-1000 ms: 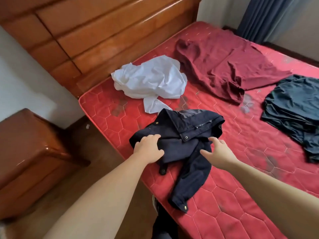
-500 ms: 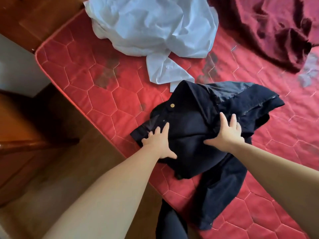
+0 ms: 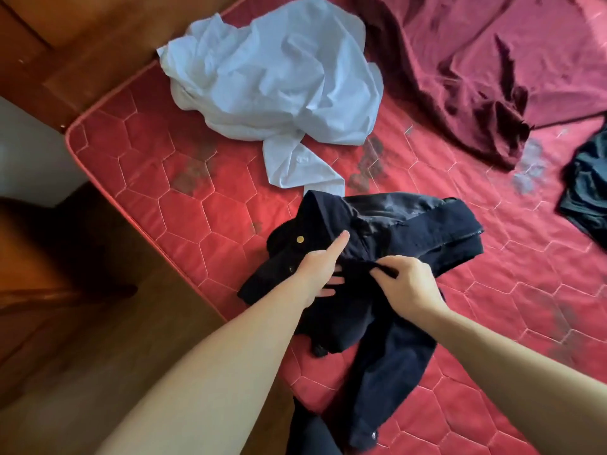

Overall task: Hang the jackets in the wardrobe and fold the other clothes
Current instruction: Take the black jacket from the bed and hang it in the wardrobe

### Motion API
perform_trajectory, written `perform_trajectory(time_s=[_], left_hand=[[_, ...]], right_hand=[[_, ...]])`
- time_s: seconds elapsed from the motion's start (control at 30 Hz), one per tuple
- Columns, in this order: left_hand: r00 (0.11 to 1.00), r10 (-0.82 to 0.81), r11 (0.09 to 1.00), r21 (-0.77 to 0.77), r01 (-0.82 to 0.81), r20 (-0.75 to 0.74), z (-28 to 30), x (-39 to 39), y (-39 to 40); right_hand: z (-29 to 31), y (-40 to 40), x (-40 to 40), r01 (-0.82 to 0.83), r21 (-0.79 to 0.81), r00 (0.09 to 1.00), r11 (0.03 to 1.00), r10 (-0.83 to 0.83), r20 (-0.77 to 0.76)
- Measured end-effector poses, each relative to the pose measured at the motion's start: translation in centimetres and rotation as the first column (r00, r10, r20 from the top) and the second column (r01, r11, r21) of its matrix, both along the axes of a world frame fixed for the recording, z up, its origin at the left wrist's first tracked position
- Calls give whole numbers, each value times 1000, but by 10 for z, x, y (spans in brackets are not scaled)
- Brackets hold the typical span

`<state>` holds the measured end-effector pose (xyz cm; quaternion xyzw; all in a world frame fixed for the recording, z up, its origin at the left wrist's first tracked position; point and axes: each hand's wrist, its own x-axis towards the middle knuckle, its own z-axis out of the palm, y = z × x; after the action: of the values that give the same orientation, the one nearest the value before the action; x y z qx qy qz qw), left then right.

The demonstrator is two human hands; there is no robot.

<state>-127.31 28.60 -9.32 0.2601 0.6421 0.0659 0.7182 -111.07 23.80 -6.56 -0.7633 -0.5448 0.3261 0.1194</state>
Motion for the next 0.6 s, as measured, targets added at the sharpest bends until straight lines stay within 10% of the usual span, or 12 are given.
perform_trajectory(time_s=[0.1, 0.27, 0.4, 0.6], left_hand=[[986, 117, 984, -145, -100, 116, 34, 24, 1], [993, -27, 981, 187, 49, -119, 105, 54, -3], [998, -50, 878, 475, 56, -24, 210, 100, 2], [967, -112, 715, 695, -82, 229, 387, 155, -15]], right_hand=[[33, -25, -17, -68, 63, 989, 996, 76, -126], [94, -52, 16, -95, 203, 955, 975, 147, -259], [140, -69, 75, 78, 398, 988, 914, -18, -154], [202, -82, 176, 291, 244, 956, 925, -270, -118]])
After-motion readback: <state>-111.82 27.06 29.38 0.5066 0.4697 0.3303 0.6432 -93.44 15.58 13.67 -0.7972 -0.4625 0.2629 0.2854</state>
